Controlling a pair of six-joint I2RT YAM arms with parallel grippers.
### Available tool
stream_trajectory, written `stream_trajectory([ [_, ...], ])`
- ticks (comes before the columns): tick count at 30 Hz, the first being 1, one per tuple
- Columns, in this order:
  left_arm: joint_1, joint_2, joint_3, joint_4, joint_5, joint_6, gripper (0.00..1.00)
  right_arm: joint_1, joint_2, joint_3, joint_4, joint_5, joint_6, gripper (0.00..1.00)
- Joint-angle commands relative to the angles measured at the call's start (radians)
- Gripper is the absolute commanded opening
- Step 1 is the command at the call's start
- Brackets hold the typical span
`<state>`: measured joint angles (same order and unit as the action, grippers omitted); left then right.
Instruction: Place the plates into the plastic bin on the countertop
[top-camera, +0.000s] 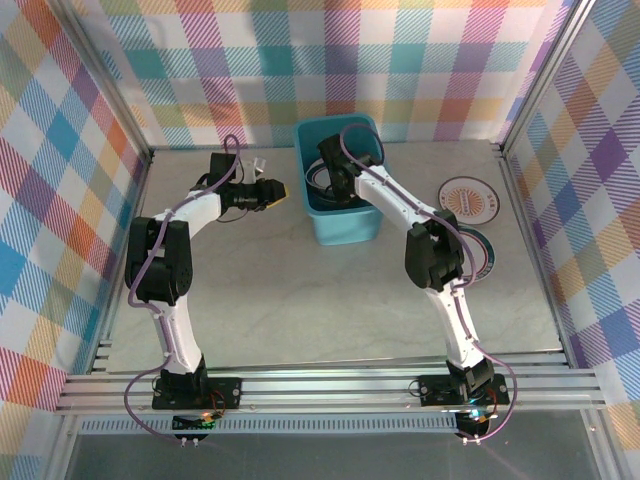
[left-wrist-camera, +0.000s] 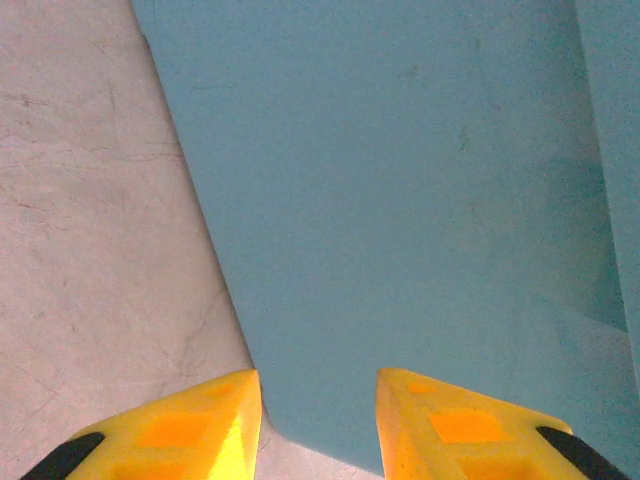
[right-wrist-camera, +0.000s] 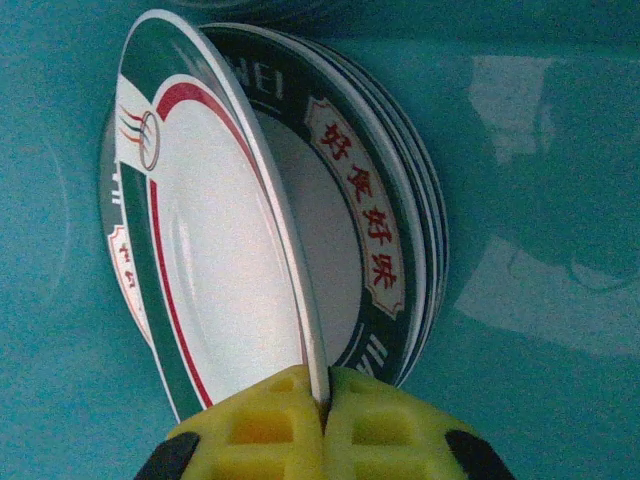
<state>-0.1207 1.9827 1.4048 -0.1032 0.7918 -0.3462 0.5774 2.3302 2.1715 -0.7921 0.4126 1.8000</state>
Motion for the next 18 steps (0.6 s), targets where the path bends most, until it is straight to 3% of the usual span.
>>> stream_trajectory([
  [1, 0.009, -0.015, 0.024, -0.015, 0.006, 0.029, 0.36, 0.007, 0.046, 0.027, 0.006, -0.027, 0.045, 0.0],
  [11, 0.016, -0.016, 0.012, -0.03, 0.002, 0.041, 0.35, 0.009, 0.087, 0.028, 0.024, -0.049, 0.073, 0.0],
  [13, 0.015, -0.015, 0.013, -0.033, 0.0, 0.045, 0.35, 0.008, 0.09, 0.025, 0.019, -0.043, 0.07, 0.1],
  [18, 0.017, -0.011, 0.005, -0.032, 0.006, 0.041, 0.35, 0.009, 0.1, 0.027, 0.011, -0.041, 0.051, 0.22],
])
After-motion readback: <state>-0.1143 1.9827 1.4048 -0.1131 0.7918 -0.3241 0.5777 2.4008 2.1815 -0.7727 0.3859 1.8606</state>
